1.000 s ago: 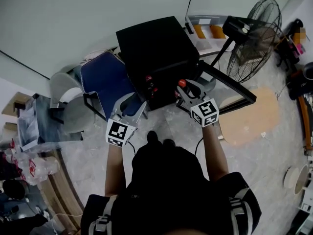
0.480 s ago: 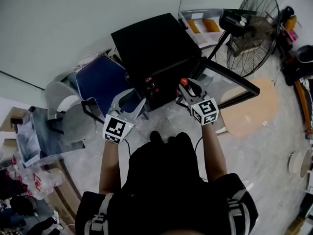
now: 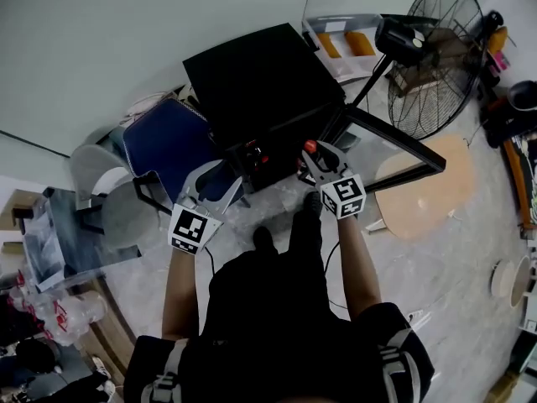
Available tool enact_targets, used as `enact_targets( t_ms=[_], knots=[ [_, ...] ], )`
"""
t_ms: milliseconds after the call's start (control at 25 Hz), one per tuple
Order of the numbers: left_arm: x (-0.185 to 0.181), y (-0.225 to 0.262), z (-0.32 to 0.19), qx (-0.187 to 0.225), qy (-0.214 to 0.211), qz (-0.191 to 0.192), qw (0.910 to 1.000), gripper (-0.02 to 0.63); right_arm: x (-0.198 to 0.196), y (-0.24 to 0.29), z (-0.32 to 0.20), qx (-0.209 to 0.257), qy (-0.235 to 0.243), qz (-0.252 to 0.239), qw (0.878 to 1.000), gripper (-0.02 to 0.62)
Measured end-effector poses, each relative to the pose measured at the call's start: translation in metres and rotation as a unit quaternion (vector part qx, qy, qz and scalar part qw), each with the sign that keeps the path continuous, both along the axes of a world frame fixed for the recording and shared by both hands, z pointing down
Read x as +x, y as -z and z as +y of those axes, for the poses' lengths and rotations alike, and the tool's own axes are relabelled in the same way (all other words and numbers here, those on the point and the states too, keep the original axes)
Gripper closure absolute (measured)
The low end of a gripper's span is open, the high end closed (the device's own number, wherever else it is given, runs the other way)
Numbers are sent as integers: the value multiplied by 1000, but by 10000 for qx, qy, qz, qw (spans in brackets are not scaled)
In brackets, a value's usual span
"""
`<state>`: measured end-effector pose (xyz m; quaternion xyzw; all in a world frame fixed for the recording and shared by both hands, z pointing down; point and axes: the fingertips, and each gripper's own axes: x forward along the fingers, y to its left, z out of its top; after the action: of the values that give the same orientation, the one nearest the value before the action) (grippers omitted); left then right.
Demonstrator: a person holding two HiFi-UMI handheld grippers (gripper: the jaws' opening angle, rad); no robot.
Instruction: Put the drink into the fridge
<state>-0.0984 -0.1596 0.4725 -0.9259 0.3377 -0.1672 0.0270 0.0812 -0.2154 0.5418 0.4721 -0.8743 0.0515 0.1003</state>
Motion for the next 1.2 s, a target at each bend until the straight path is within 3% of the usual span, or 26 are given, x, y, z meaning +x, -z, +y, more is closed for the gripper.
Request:
enact_targets(
  t_ms=[840,1000,1080,1200],
  knots=[
    [-11,-6,-10,-159,799,76,9966,430,13,-96,-68,-358,20,320,9988,463],
    [-25,-16,-8,-287,1022,-115,9943,430,17,-118,-85,-430,-23,336,9985,463],
    [-32,-14,-7,-346,1141,90,9928,430,19,-129,-93,-458,-66,344,9983,463],
    [-43,-5,-9,-429,1332,695,9877,430,21,-142,-104,-469,-127,330,9983,463]
  ],
)
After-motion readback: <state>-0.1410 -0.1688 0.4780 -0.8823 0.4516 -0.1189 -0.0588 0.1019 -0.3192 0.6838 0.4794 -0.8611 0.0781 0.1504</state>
